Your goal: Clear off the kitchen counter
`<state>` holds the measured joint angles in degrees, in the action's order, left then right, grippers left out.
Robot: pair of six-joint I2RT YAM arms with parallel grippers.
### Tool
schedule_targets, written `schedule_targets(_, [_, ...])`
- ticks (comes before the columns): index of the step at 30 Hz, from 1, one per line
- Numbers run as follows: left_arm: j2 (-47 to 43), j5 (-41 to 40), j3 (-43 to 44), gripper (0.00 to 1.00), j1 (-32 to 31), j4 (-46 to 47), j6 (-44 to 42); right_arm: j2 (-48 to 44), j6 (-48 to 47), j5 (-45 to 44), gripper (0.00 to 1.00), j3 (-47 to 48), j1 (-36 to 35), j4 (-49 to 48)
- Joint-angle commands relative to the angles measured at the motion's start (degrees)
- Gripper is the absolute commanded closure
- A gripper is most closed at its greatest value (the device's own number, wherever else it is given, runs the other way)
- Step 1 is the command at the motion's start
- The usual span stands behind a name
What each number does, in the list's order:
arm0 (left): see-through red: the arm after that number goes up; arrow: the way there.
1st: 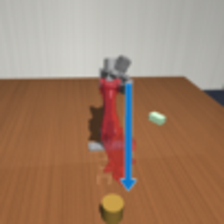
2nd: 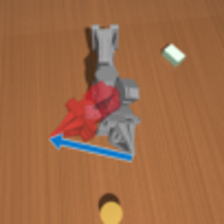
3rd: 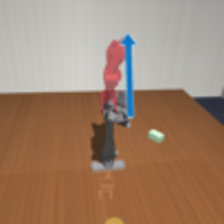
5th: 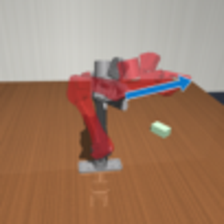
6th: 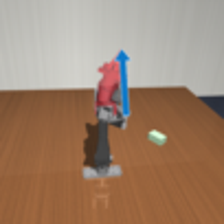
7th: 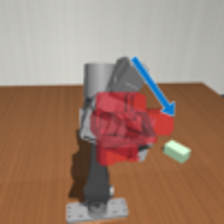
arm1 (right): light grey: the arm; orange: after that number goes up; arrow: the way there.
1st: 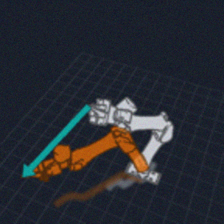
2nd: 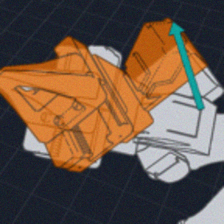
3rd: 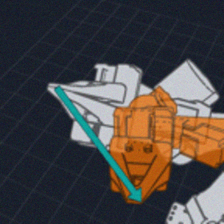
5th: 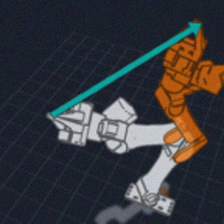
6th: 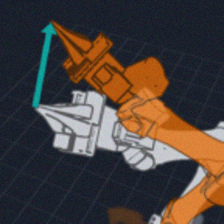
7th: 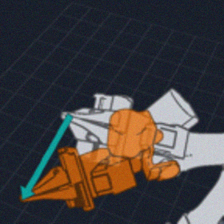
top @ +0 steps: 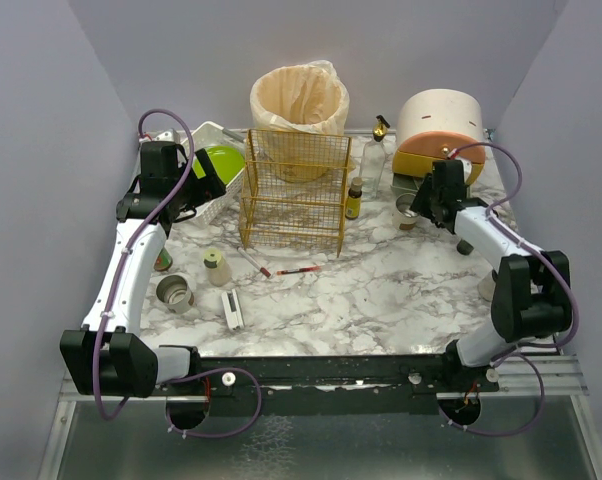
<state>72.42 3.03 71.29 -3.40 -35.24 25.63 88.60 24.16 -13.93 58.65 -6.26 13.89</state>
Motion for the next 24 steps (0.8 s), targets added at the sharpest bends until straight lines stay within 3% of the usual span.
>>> schedule_targets(1, [-1.3, 0.8, 1.1, 0.01, -0.1, 1.0, -0.6, 3.2, 1.0, -0.5, 0.45, 2.9, 0.3, -2.9])
schedule_targets(15, [-2.0, 1.6, -0.2, 0.01, -0.1, 1.1, -0.9, 7.0, 2.1, -1.6, 0.66, 1.9, 0.3, -3.1])
schedule_targets(19, [-2.3, 1.4, -0.5, 0.01, 0.0, 1.1, -1.1, 6.6, 2.4, -1.0, 0.84, 0.9, 0.4, -4.0])
schedule_targets(24, [-2.0, 1.3, -0.4, 0.01, 0.0, 1.1, -0.8, 5.1, 2.6, -1.1, 0.93, 0.3, 0.3, -3.7])
